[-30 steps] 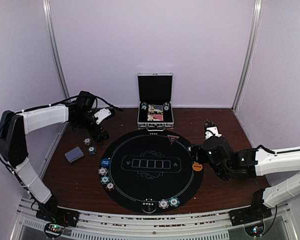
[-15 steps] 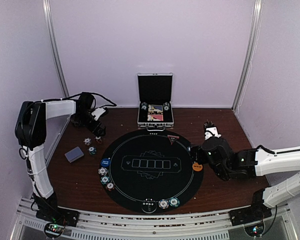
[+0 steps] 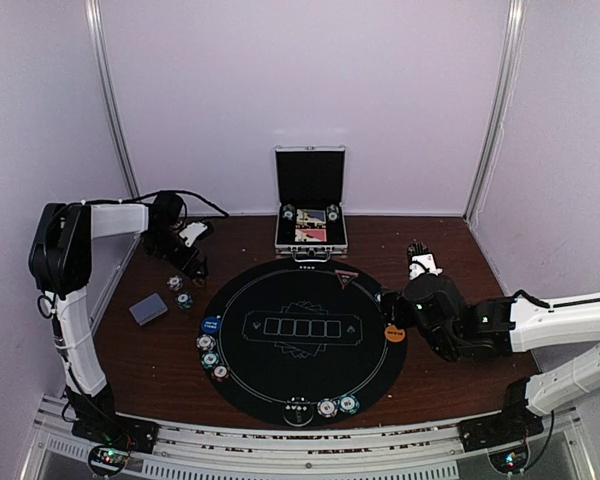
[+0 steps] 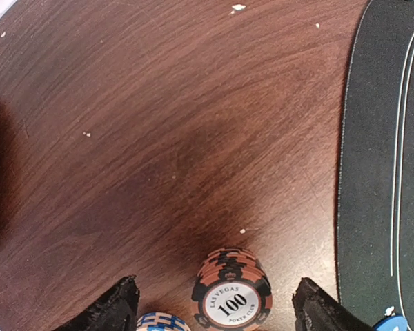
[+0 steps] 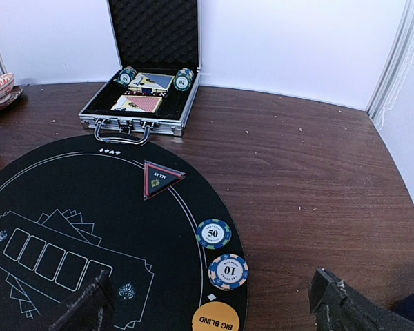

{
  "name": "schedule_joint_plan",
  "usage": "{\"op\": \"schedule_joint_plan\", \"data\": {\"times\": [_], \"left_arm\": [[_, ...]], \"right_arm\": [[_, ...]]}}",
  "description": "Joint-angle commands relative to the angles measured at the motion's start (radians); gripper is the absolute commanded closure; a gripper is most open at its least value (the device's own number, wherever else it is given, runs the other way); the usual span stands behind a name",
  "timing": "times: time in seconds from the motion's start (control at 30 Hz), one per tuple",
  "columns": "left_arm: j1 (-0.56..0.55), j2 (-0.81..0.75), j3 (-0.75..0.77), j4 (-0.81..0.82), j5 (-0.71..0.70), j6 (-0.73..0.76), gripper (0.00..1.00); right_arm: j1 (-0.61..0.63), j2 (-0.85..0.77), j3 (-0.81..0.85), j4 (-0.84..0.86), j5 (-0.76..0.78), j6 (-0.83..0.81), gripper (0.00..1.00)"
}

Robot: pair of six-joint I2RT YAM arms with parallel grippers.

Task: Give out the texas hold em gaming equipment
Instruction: Pick up the pile of poker chips from the pile of poker chips.

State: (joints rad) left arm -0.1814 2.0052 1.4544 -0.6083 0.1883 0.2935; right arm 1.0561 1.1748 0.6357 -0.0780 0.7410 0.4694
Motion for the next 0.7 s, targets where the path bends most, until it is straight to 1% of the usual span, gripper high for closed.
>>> {"op": "schedule_joint_plan", "data": {"times": [0.0,0.1,0.4,0.67], "left_arm": [[0.002,0.017,-0.009,0.009,-0.004,0.01,0.22],[0.001,0.014,-0.016,0.01,-0.004,0.011,0.24],[0.0,0.015,-0.042,0.01,-0.003,0.026,0.27],[0.0,0.025,-0.033,0.01,-0.001,0.026,0.33]], "right_arm": [[0.005,0.006,0.027,-0.007,0.026,-0.008,0.0],[0.006,0.006,0.026,-0.006,0.026,-0.008,0.0],[0.006,0.009,0.026,-0.007,0.028,-0.009,0.0],[0.005,0.009,0.027,-0.007,0.029,-0.008,0.0]]}}
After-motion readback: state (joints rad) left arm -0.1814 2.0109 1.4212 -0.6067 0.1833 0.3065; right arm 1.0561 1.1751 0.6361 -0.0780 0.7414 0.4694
